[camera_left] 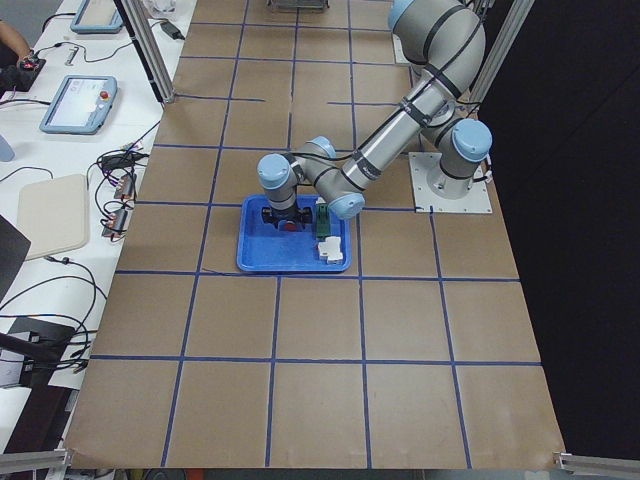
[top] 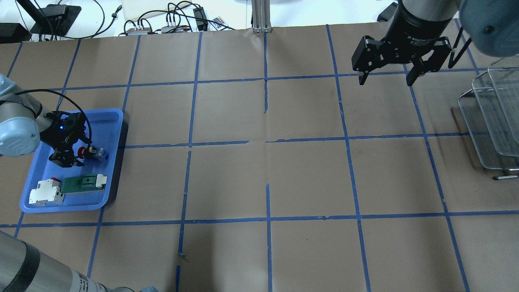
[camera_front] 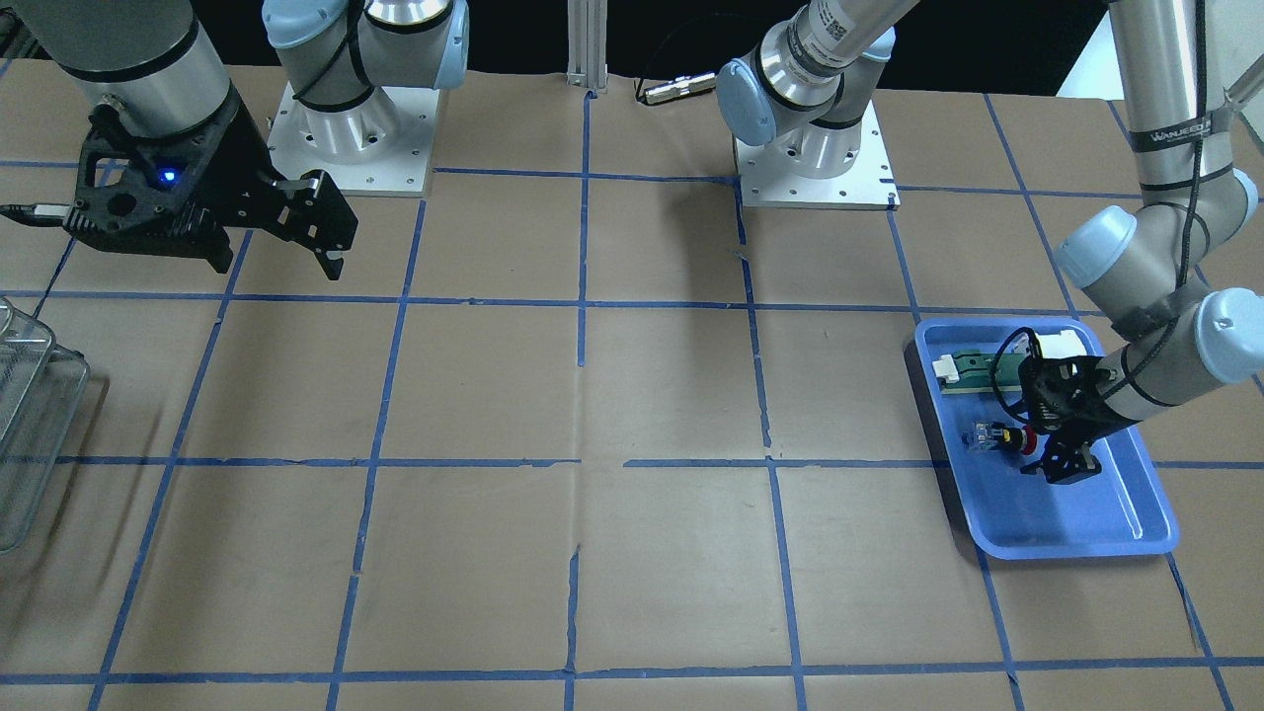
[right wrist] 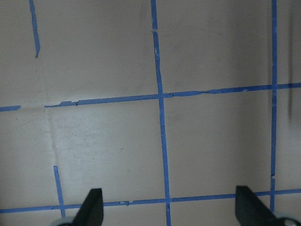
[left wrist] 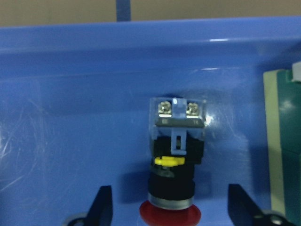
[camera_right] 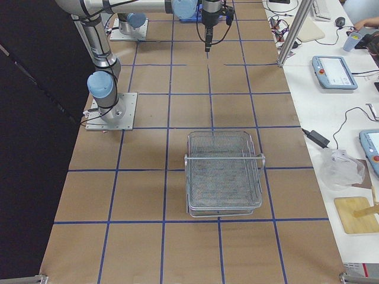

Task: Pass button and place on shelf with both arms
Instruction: 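Grasp the red push button by its cap with the left gripper, then lift the button and carry it to the table center while the right gripper approaches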

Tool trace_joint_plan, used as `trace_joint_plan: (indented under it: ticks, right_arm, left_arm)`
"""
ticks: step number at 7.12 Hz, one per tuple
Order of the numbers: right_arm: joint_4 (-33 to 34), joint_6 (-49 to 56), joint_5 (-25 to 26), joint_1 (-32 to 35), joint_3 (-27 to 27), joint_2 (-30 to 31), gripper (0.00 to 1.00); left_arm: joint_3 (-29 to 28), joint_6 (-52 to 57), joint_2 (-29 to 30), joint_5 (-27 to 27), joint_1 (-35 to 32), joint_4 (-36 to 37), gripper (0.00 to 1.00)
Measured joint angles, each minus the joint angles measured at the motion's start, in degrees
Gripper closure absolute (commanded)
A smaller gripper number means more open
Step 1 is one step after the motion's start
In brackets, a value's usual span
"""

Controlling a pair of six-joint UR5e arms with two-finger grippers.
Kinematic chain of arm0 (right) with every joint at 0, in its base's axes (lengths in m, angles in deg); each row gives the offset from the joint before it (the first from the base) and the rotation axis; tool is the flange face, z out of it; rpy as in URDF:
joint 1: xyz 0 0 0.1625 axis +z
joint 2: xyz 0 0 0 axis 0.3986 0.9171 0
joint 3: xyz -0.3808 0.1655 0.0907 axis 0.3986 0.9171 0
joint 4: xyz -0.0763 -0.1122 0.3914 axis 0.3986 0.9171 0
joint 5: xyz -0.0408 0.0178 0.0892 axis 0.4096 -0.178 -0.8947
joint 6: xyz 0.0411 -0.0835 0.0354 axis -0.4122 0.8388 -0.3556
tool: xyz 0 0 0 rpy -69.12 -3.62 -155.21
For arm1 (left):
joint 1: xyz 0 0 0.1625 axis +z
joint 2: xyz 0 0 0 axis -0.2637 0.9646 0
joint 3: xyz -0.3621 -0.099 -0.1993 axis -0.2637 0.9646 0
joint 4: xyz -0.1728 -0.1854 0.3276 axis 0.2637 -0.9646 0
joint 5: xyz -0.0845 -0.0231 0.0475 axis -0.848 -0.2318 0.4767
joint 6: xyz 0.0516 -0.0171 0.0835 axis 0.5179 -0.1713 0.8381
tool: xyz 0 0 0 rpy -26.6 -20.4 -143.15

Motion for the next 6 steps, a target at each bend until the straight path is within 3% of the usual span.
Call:
trace_joint_plan:
  ticks: [1,4,6]
  right_arm:
    - [0.09,0.04,0.0,0.0,0.0,0.0,0.0]
    - [1.71,0.01,0.2,0.0,0.15,0.02,0.0]
    - [3.93,0.86,0.55,0.02,0.12,-0.1,0.0]
  left_arm:
    - [0.02,0.04,0.0,0.01,0.03,0.53,1.0]
    - [-0.34,-0.41,-1.11,0.82,-0.07,1.29,1.0]
    - [-1.08,-0.44,-3.53,1.18,-0.61,-1.88,1.0]
